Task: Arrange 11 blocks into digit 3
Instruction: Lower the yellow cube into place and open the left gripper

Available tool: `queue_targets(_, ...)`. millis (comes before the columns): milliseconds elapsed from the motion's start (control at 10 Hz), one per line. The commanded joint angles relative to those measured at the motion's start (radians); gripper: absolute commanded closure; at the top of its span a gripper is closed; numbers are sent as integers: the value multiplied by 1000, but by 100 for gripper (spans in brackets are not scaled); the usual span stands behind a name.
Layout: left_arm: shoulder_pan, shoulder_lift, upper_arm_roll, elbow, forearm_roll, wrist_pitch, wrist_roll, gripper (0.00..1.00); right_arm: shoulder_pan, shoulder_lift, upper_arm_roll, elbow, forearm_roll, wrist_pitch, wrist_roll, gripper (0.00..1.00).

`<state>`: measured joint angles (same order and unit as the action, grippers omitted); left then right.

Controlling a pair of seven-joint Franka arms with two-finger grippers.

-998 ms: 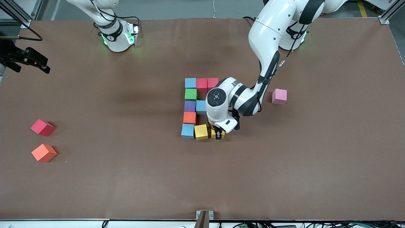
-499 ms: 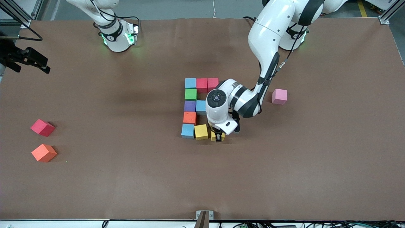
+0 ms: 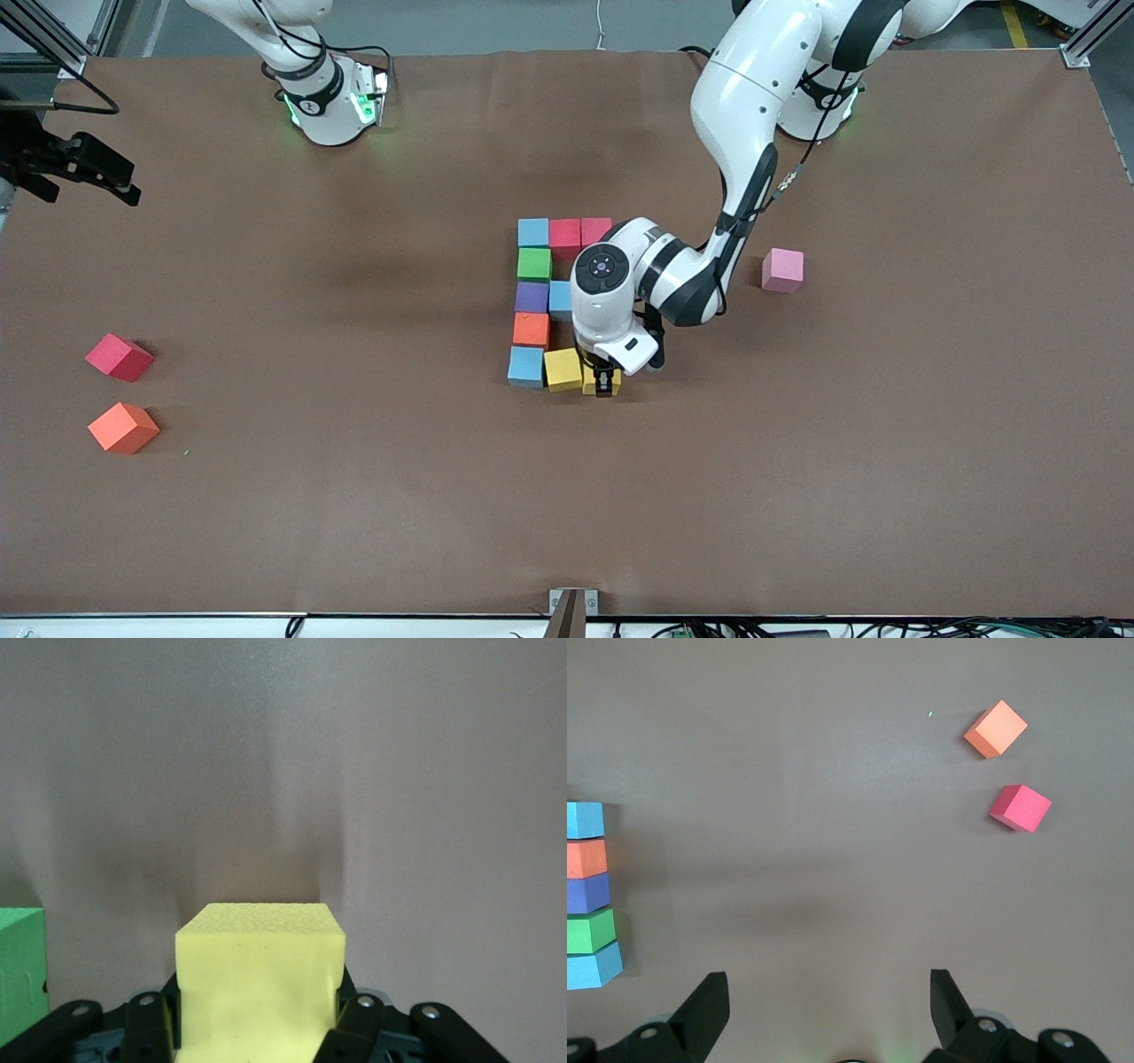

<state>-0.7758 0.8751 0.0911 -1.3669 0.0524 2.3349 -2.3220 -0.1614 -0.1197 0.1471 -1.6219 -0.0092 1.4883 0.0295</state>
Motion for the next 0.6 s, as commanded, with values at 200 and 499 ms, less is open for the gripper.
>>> queue_targets(200, -16, 30, 9, 29, 17, 17, -23, 78, -4, -9, 2, -3, -2, 1, -10, 0)
queue_targets(499, -20, 33, 6, 28, 17, 17, -23, 78, -4, -9, 2, -3, -2, 0, -10, 0)
